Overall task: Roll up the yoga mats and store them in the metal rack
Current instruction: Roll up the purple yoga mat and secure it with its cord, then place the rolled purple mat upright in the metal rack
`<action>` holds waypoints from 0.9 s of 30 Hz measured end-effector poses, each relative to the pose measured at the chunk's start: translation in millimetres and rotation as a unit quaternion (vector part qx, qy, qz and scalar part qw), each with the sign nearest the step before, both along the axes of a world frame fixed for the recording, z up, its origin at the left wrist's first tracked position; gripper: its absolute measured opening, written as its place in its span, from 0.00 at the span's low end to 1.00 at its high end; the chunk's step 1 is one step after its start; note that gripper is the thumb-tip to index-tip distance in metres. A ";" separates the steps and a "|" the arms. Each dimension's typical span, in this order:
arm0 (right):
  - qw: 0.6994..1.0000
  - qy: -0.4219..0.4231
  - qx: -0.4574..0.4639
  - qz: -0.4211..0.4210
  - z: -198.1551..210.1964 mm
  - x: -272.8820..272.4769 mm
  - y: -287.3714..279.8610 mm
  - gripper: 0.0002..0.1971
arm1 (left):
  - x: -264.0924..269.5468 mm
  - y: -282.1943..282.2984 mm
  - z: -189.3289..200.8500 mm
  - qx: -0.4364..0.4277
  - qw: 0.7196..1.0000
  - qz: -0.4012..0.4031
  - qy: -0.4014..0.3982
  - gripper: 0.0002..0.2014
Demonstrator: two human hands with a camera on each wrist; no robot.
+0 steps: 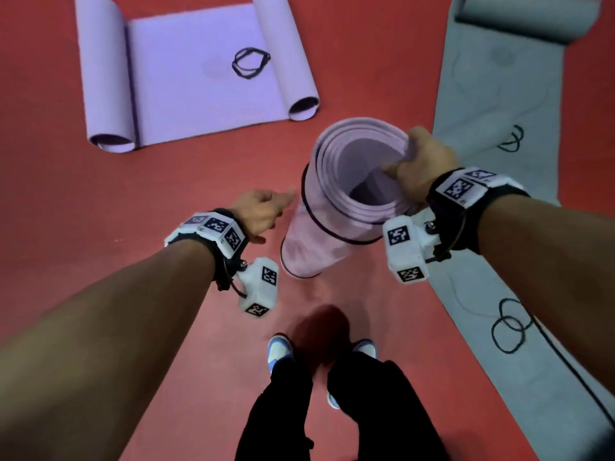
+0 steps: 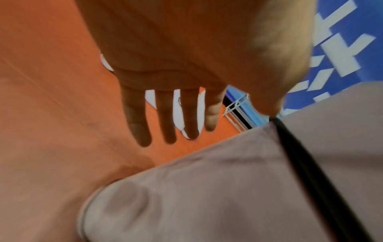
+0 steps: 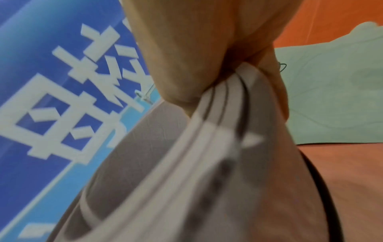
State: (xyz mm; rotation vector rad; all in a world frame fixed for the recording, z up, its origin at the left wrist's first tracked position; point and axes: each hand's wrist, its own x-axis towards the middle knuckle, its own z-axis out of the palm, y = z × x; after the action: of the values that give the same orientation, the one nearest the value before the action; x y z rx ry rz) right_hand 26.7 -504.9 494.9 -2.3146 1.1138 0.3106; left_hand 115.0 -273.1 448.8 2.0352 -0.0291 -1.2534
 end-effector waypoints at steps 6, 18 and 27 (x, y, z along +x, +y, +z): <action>0.981 -0.059 0.075 -0.168 61.0 55.8 -55.2 0.27 | 62.1 -73.6 89.6 -0.192 0.959 -0.124 -0.169 0.48; 0.955 -0.152 0.185 -0.176 145.0 224.4 -278.6 0.16 | 246.5 -326.0 188.1 -0.198 0.850 -0.269 -0.408 0.71; 0.963 -0.112 0.142 -0.199 146.0 399.9 -427.0 0.29 | 423.5 -484.5 199.3 -0.147 0.820 -0.317 -0.453 0.51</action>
State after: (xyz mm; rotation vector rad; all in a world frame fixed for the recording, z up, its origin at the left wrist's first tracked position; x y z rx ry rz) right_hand 426.6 -931.9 640.9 -1.7772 1.2904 0.0458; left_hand 538.6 -757.6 648.1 2.2049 -1.3514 -0.4212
